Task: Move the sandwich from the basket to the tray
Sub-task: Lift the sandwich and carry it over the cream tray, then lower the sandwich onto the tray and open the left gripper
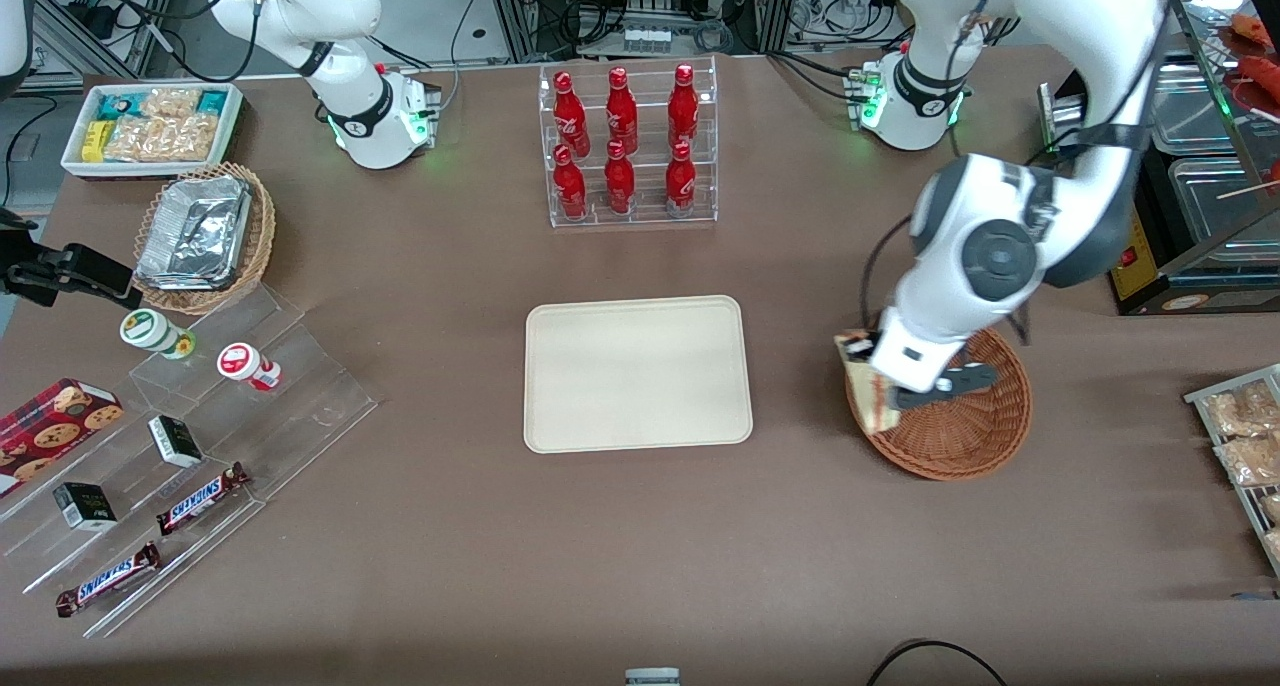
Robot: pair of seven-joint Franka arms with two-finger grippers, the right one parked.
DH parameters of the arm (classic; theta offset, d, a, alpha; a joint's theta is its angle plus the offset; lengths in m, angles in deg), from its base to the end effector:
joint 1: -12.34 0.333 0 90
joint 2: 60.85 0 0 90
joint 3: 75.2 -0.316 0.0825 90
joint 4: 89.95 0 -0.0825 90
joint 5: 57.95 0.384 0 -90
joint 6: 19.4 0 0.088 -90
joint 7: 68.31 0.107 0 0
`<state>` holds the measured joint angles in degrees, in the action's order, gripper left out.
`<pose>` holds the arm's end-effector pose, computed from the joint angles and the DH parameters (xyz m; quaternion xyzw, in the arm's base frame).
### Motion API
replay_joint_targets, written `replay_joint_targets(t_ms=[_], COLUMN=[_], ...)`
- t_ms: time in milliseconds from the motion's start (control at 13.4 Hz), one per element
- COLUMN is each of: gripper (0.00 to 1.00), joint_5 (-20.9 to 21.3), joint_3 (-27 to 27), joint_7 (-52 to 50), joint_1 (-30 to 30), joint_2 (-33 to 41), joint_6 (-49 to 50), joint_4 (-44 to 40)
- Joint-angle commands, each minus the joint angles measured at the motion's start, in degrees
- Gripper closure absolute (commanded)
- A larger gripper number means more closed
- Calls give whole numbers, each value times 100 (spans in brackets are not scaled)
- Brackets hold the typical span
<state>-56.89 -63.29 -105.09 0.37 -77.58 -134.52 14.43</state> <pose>0.5681 -0.2420 0.3721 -0.9924 -0.1107 0.0533 0.0060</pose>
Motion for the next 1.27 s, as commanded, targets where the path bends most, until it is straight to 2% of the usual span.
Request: replay_joint_targets(t_ms=[0,224,523,748,972,1196], gripper=[100,100,100,100,100,100], joint_5=[69,78,96,428,667,676], joint_3=[-48,-48,-75,-92,-92,-84], joint_7=[-451,-1013,-1795,-2463,-2825,-2852], joint_1=[-637,-1287,-2123,-2572,-2810,-2845], joint_2=[-759,-1445,-2543,-3133,-3416,-3416], joint_6=[121,86,68,51,-55,-46], joint_4=[-742,-1436,-2797,-3537,-3785,-3724])
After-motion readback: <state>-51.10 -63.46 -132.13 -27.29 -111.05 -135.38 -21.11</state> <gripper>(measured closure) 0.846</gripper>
